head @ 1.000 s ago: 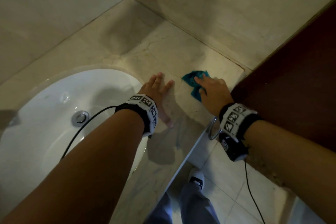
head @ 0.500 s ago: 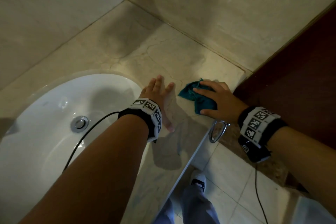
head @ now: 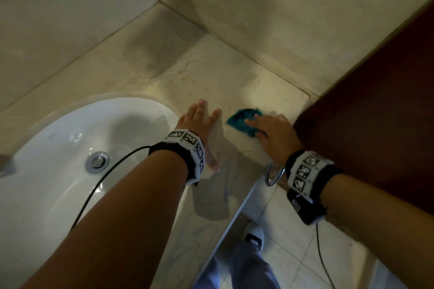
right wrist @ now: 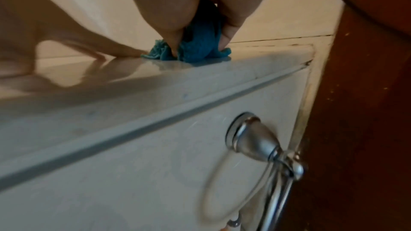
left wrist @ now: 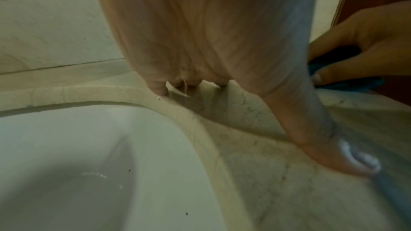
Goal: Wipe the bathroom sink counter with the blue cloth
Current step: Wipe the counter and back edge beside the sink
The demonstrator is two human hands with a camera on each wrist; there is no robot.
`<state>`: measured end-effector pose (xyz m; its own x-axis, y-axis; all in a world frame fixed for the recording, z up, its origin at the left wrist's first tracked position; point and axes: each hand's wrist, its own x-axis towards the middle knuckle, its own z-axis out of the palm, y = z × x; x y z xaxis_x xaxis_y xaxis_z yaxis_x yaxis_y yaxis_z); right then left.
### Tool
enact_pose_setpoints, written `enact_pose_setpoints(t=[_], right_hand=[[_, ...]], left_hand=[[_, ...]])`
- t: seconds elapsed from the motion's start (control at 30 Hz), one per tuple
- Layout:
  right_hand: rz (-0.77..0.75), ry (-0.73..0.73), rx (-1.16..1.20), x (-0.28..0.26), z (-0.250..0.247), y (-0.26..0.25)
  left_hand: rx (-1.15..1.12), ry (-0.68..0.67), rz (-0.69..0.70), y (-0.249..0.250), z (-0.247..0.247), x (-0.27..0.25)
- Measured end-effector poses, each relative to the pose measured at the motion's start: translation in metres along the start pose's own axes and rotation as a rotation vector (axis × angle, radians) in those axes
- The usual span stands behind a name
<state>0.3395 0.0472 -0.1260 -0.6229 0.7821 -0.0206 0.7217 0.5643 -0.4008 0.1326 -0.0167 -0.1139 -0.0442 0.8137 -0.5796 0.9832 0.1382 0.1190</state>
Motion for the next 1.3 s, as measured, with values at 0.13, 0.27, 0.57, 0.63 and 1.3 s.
enact_pose_setpoints(t=[0.13,0.27,0.57,0.63,1.3], right_hand=[[-0.156,-0.099,-0.038,0.003,-0.008,0.01],[0.078,0.084,0.022,0.044,-0.031,0.048],[0.091,0.021,-0.025,0.022,-0.033,0.049],[0.01,-0.061,0.003,0.008,-0.027,0.04],[-0.346,-0.237,-0.206,-0.015,0.002,0.018]], left_hand=[[0.0,0.002,0.0,-0.001,0.001,-0.001],[-0.041,-0.008,-0.003,-0.001,-0.002,-0.004],[-0.021,-0.026,-0.063,0.008,-0.01,-0.003],[-0.027,-0.042,-0.093,0.012,-0.014,-0.004],[-0.308,0.063,-0.377,0.063,0.034,-0.058]])
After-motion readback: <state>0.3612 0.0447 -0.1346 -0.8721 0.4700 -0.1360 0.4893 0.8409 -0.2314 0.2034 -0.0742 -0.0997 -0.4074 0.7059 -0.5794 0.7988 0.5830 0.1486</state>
